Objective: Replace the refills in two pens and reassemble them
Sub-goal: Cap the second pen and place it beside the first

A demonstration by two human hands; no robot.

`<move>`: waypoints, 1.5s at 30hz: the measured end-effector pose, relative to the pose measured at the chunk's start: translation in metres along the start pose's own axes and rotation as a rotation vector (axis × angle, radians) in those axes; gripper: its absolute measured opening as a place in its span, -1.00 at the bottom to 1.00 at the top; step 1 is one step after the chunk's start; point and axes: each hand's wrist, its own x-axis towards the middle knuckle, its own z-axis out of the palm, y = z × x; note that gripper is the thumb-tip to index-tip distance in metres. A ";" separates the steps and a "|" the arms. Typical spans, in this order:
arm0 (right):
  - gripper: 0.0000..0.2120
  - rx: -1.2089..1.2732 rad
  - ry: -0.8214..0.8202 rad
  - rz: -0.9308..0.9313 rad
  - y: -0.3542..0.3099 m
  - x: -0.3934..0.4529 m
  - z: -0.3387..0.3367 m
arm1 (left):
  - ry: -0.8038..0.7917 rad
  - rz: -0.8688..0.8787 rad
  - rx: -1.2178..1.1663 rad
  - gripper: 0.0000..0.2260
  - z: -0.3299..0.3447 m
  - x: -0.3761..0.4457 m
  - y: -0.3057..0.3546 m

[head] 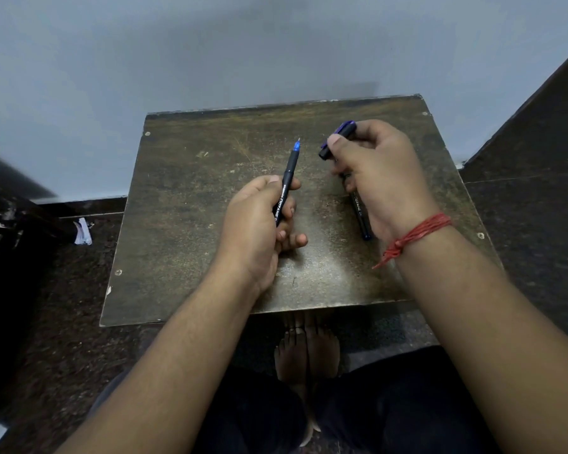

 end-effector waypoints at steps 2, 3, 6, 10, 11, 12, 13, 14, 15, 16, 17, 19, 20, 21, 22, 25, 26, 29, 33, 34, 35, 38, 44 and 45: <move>-0.92 0.125 0.042 0.022 0.000 0.001 -0.001 | -0.044 0.017 0.025 -0.77 0.001 -0.001 -0.001; -0.89 0.157 0.059 0.029 0.000 0.002 -0.001 | -0.067 0.025 0.038 -0.77 0.001 -0.001 -0.002; -0.86 0.203 0.090 0.043 0.001 0.004 -0.003 | -0.121 0.036 0.091 -0.77 0.003 -0.003 -0.004; -0.93 0.195 0.061 0.023 0.000 0.004 -0.004 | -0.149 0.039 0.123 -0.78 0.004 -0.003 -0.005; -0.94 0.173 0.046 0.015 0.000 0.003 -0.004 | -0.149 0.038 0.125 -0.78 0.004 -0.003 -0.006; -0.93 0.146 0.031 0.007 0.000 0.002 -0.004 | -0.148 0.037 0.127 -0.78 0.004 -0.004 -0.006; -0.92 0.120 0.014 -0.005 0.000 0.001 -0.004 | -0.148 0.036 0.128 -0.78 0.004 -0.004 -0.006; -0.90 0.102 -0.004 -0.018 0.000 0.001 -0.003 | -0.149 0.036 0.128 -0.78 0.004 -0.004 -0.005; -0.87 0.088 -0.021 -0.033 0.000 0.001 -0.003 | -0.147 0.036 0.126 -0.78 0.004 -0.004 -0.005; -0.84 0.071 -0.039 -0.051 0.001 0.000 -0.002 | -0.139 0.036 0.124 -0.78 0.004 -0.004 -0.005; -0.81 0.042 -0.061 -0.073 0.001 0.000 -0.001 | -0.128 0.036 0.119 -0.78 0.004 -0.004 -0.004; -0.81 -0.054 -0.126 -0.114 0.003 -0.001 0.002 | -0.106 0.039 0.105 -0.78 0.004 -0.003 -0.004; -0.81 -0.101 -0.162 -0.127 0.004 -0.001 0.004 | -0.094 0.042 0.096 -0.78 0.004 -0.002 -0.004; -0.81 -0.134 -0.192 -0.133 0.005 -0.002 0.006 | -0.081 0.045 0.086 -0.78 0.004 -0.002 -0.004; -0.80 -0.152 -0.211 -0.134 0.005 -0.003 0.007 | -0.066 0.047 0.079 -0.78 0.004 -0.002 -0.004; -0.78 -0.173 -0.222 -0.135 0.006 -0.004 0.011 | -0.032 0.059 0.070 -0.78 0.005 -0.001 -0.004; -0.79 -0.180 -0.218 -0.140 0.006 -0.005 0.012 | -0.030 0.066 0.066 -0.78 0.005 0.000 -0.004; -0.82 -0.219 -0.194 -0.156 0.006 -0.007 0.016 | -0.026 0.082 0.050 -0.78 0.005 0.000 -0.005; -0.84 -0.232 -0.183 -0.159 0.006 -0.010 0.023 | -0.012 0.080 0.031 -0.74 0.004 -0.001 -0.005; -0.83 -0.238 -0.182 -0.164 0.006 -0.011 0.025 | -0.007 0.073 0.014 -0.73 0.005 -0.002 -0.005; -0.80 -0.239 -0.179 -0.170 0.007 -0.012 0.026 | -0.003 0.068 0.001 -0.73 0.005 -0.002 -0.004; -0.73 -0.243 -0.152 -0.193 0.005 -0.014 0.025 | -0.008 0.085 0.027 -0.75 0.007 -0.001 -0.002; -0.74 -0.252 -0.094 -0.167 0.003 -0.017 0.023 | 0.010 0.125 0.077 -0.76 0.006 0.000 -0.004; -0.73 -0.264 -0.097 -0.163 0.003 -0.018 0.024 | 0.016 0.132 0.085 -0.76 0.006 0.000 -0.005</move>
